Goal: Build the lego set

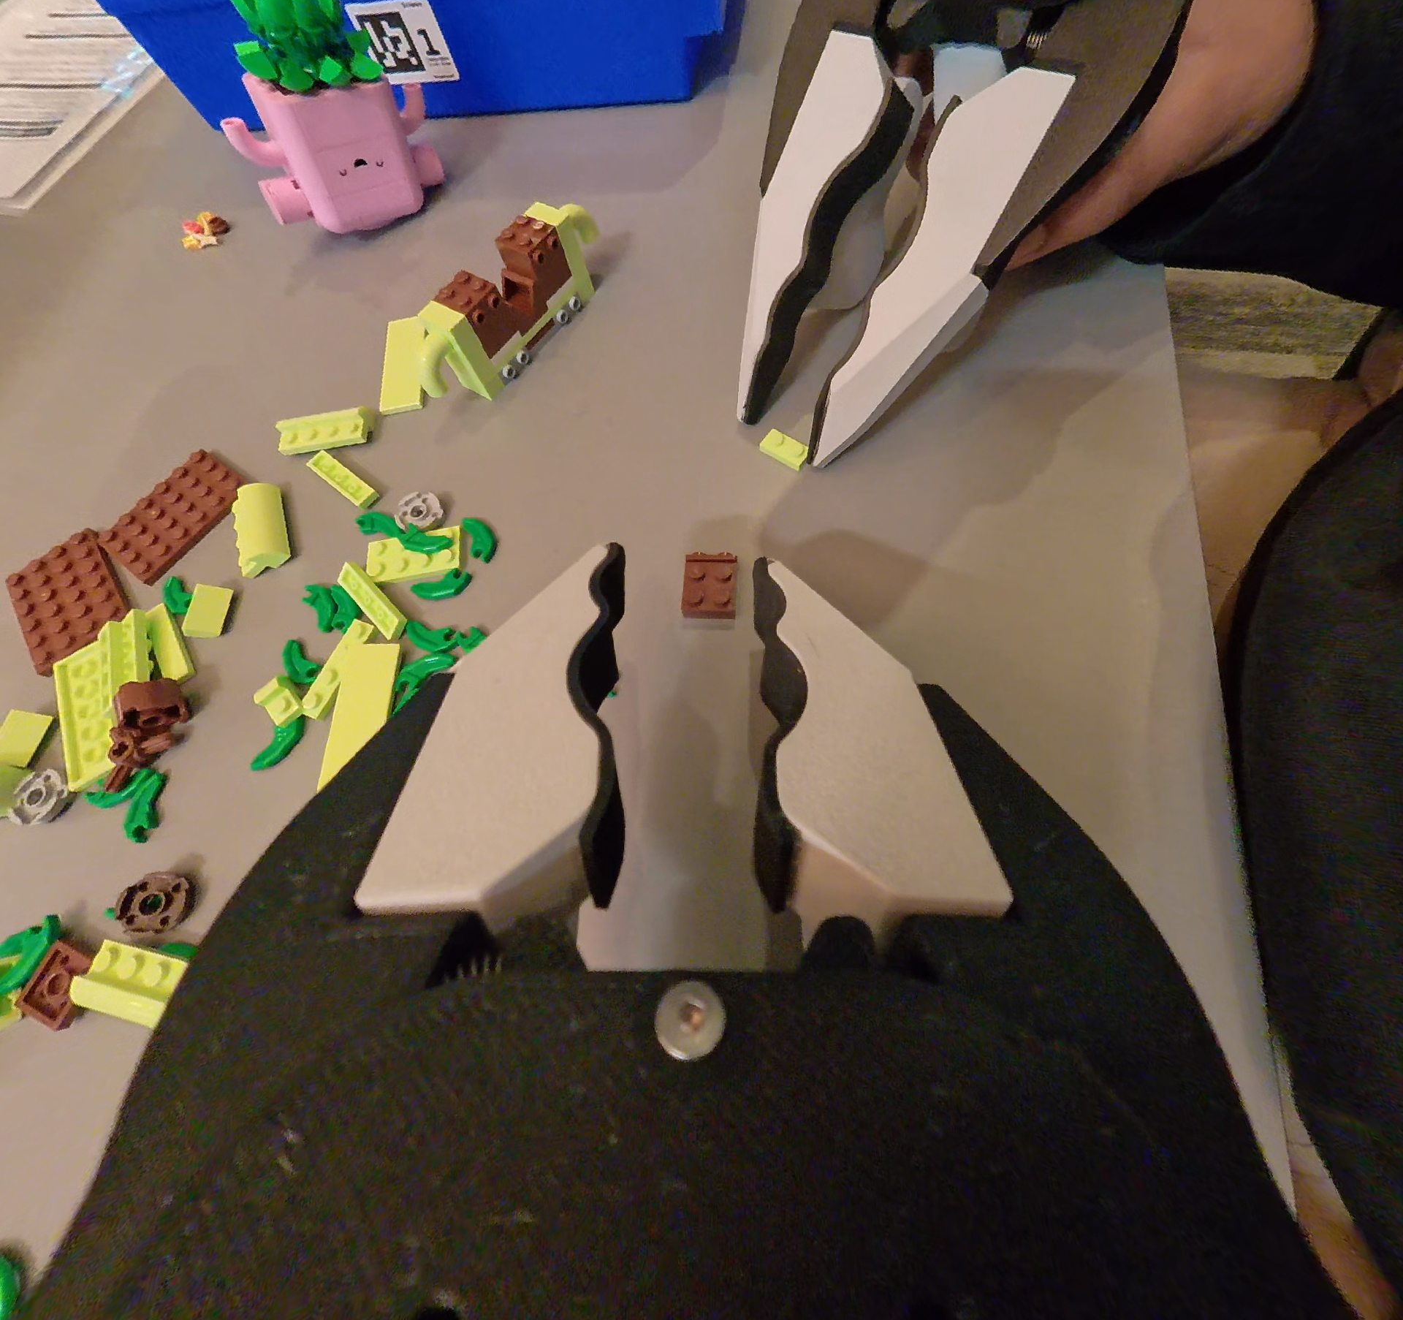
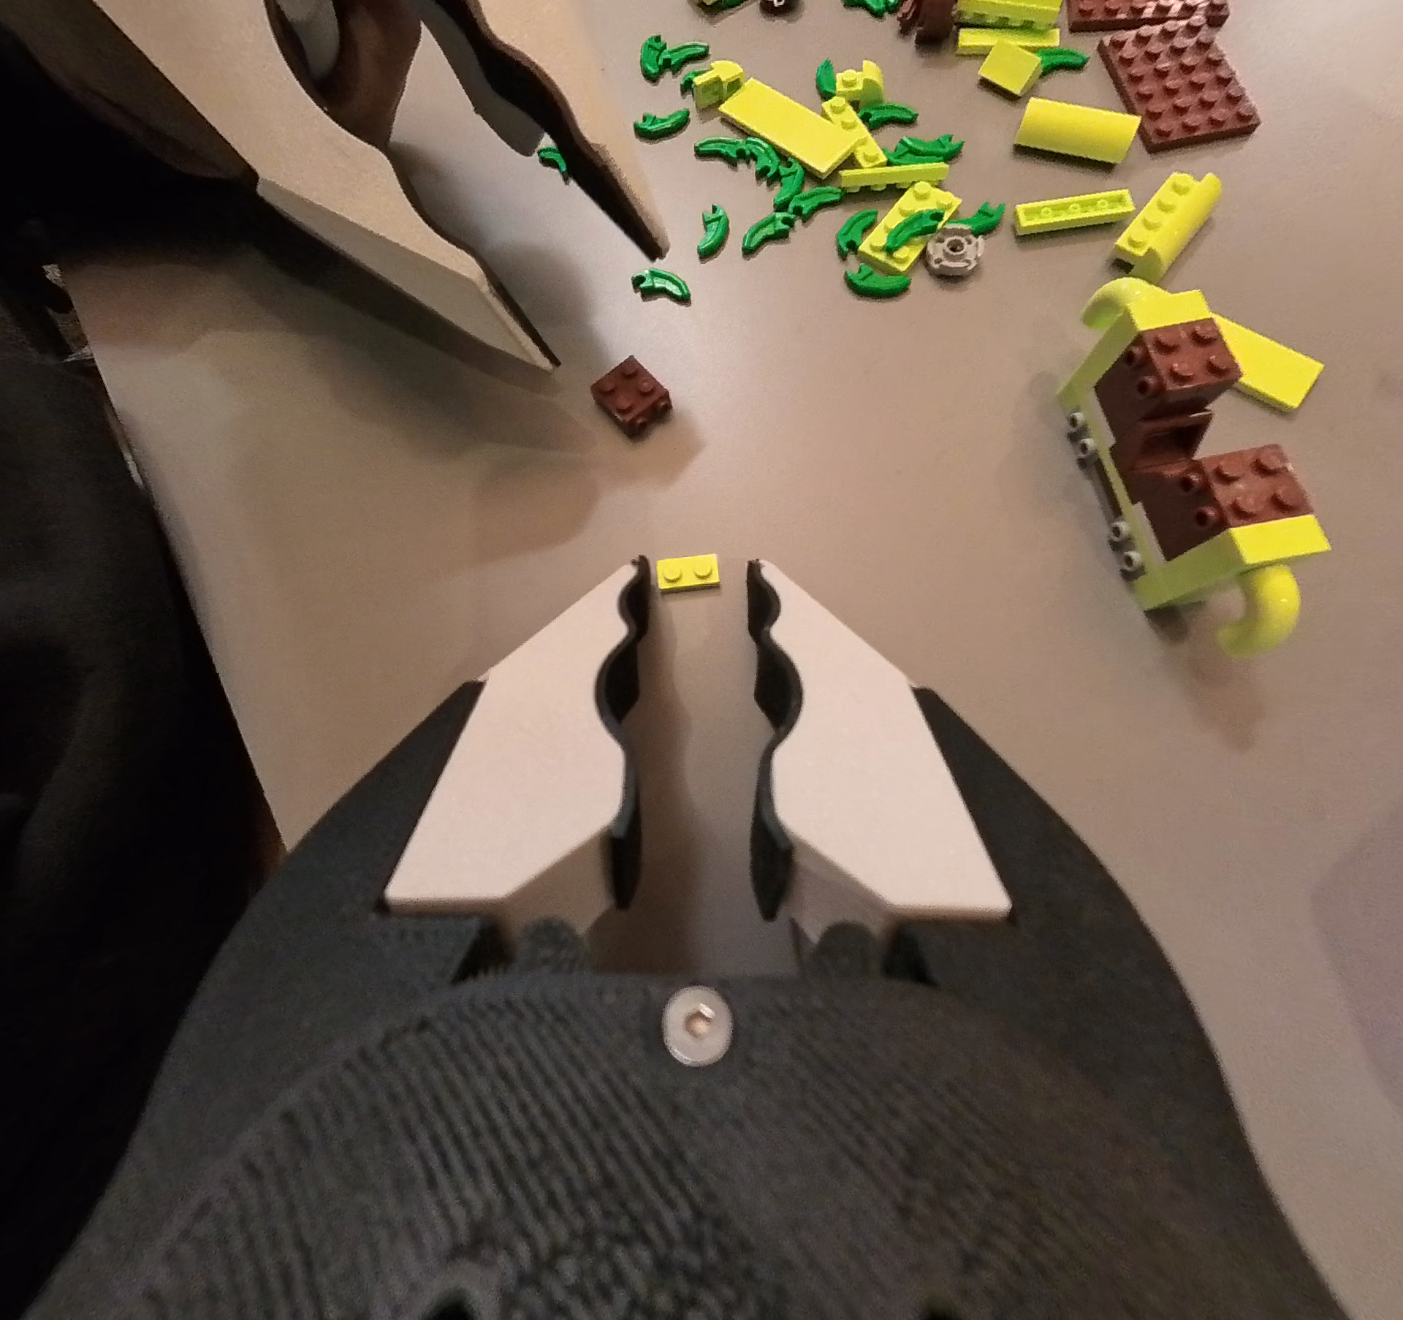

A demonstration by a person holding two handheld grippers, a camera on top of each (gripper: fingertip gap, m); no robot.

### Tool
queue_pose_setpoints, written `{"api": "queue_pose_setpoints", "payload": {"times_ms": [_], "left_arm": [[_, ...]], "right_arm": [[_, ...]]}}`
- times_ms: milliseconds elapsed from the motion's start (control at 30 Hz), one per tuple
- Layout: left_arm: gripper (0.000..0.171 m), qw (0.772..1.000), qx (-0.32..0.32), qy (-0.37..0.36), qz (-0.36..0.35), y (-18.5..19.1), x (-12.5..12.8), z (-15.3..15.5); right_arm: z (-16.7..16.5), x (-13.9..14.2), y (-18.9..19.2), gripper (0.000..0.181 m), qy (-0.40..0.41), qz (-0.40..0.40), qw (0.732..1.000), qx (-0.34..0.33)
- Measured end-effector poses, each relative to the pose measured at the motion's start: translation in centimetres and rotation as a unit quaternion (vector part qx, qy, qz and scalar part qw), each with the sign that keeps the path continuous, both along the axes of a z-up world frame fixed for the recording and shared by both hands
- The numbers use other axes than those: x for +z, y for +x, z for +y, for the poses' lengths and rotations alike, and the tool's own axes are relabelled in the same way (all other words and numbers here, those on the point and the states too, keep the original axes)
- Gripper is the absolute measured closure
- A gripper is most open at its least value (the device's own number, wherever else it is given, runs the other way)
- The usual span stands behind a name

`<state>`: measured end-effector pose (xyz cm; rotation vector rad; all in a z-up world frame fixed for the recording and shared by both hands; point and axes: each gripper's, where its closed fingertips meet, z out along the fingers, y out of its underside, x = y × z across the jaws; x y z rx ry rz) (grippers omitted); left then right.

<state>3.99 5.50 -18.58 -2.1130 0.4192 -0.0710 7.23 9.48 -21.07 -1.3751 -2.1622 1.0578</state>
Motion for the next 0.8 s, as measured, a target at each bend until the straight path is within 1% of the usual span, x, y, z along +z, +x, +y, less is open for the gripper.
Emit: {"api": "queue_pose_setpoints", "payload": {"times_ms": [800], "left_arm": [[0.131,1.0,0.012,-0.014,0.004,-0.37,-0.46,0.17]], "right_arm": [[0.11,-0.01,-0.05,0.159,0.003,0.001,1.0,-0.003]]}}
